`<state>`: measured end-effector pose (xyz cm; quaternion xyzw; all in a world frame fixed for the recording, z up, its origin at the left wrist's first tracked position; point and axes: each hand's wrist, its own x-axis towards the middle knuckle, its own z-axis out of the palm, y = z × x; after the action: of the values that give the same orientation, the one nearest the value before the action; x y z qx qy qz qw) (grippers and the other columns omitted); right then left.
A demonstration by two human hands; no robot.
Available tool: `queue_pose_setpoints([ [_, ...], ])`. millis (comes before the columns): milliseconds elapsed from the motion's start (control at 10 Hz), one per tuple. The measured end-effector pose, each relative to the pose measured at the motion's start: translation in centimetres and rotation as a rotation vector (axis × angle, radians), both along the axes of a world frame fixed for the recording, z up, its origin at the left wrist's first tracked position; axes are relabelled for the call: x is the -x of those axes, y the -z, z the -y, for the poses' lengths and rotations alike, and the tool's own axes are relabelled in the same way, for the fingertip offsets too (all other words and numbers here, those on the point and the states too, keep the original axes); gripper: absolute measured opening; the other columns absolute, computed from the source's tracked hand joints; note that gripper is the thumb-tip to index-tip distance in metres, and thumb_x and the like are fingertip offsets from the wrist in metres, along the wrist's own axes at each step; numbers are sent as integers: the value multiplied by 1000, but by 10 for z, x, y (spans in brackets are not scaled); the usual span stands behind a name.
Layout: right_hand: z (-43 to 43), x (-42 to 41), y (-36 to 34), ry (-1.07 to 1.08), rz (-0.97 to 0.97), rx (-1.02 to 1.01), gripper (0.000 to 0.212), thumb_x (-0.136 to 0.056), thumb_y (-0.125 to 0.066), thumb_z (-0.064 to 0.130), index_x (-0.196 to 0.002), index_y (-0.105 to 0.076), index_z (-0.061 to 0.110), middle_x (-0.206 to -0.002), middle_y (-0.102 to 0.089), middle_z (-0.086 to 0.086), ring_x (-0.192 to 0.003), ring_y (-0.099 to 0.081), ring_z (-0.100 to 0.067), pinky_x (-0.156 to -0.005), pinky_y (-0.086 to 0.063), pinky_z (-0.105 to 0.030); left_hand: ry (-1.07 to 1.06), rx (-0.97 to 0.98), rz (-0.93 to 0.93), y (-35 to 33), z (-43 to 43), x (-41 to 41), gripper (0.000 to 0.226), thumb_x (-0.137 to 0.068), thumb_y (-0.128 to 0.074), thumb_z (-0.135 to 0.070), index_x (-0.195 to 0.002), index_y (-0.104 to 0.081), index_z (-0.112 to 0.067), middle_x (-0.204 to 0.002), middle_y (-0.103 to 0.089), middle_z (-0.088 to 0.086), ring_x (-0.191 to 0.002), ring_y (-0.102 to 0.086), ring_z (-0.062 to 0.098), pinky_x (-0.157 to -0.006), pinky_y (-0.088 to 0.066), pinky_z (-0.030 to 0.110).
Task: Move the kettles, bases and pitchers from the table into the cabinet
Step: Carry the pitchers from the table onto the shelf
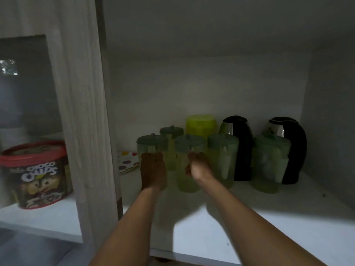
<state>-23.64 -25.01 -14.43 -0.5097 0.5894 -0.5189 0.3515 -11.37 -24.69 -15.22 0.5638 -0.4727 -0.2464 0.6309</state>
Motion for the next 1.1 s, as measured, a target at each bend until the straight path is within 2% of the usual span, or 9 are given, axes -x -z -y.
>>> queue_pose_setpoints([
  [100, 19, -4, -1, 11, 56, 7, 40, -96, -46, 51, -106, -51, 13, -93, -57, -17, -83, -58, -30, -74, -48, -45, -13, -9, -14, 3, 29, -3, 28, -102, -44, -26, -108, -55, -1, -109, -63, 22, -100, -61, 33, -77, -44, 33],
  [300, 39, -11, 0, 9, 60, 27, 48, -82, -47, 58, -101, -48, 14, -98, -57, -18, -89, -58, -30, -81, -49, -47, -28, -43, -107, -5, 42, -2, 38, -102, -43, -27, -113, -58, 7, -113, -61, 25, -108, -59, 38, -88, -46, 37],
  [400, 40, -8, -1, 16, 53, 49, 31, -98, -49, 42, -100, -47, 11, -95, -58, -19, -86, -58, -30, -76, -48, -45, 4, 224, -114, -7, 39, 0, 35, -92, -36, -6, -87, -67, 11, -80, -65, 31, -73, -68, 42, -61, -55, 39],
  [500, 44, -7, 0, 10, 41, 61, 36, -96, -49, 47, -103, -46, 12, -97, -57, -18, -89, -57, -29, -88, -53, -52, -56, 82, 35, 1, 59, -4, 43, -102, -34, -18, -103, -65, 12, -100, -64, 32, -95, -64, 44, -79, -51, 41],
  [600, 55, -5, 6, 4, 16, 61, 59, -75, -43, 66, -106, -45, 16, -101, -54, -13, -93, -54, -26, -96, -50, -56, -72, -74, 18, -5, 57, -2, 54, -105, -35, -35, -114, -62, 11, -120, -62, 31, -114, -56, 42, -92, -43, 40],
  [700, 53, -2, 6, -14, -26, 30, 81, -62, -40, 83, -107, -47, 16, -104, -55, -12, -93, -56, -26, -96, -50, -55, -34, -202, 76, -9, 56, -1, 66, -102, -35, -49, -120, -62, 8, -126, -58, 32, -118, -54, 42, -95, -43, 40],
  [800, 25, 2, -5, -24, -121, -24, 84, -85, -41, 76, -128, -50, 4, -126, -61, -21, -112, -62, -36, -90, -49, -44, 15, -303, 116, -7, 51, 1, 82, -93, -36, -67, -130, -56, 4, -131, -55, 29, -120, -52, 43, -98, -46, 42],
  [900, 16, 14, -3, -11, -149, -72, 83, -93, -40, 67, -145, -38, 2, -145, -49, -19, -128, -53, -34, -91, -44, -36, 55, -344, 191, -3, 46, 6, 85, -91, -38, -68, -135, -51, 3, -133, -51, 27, -122, -50, 43, -102, -44, 46],
  [1100, -7, 27, -6, 5, -208, -64, 86, -91, -38, 72, -142, -42, 3, -139, -55, -21, -120, -58, -36, -85, -45, -35, -20, -426, 179, -16, 10, 20, 88, -92, -42, -64, -146, -34, 5, -150, -34, 26, -136, -37, 41, -107, -36, 43],
])
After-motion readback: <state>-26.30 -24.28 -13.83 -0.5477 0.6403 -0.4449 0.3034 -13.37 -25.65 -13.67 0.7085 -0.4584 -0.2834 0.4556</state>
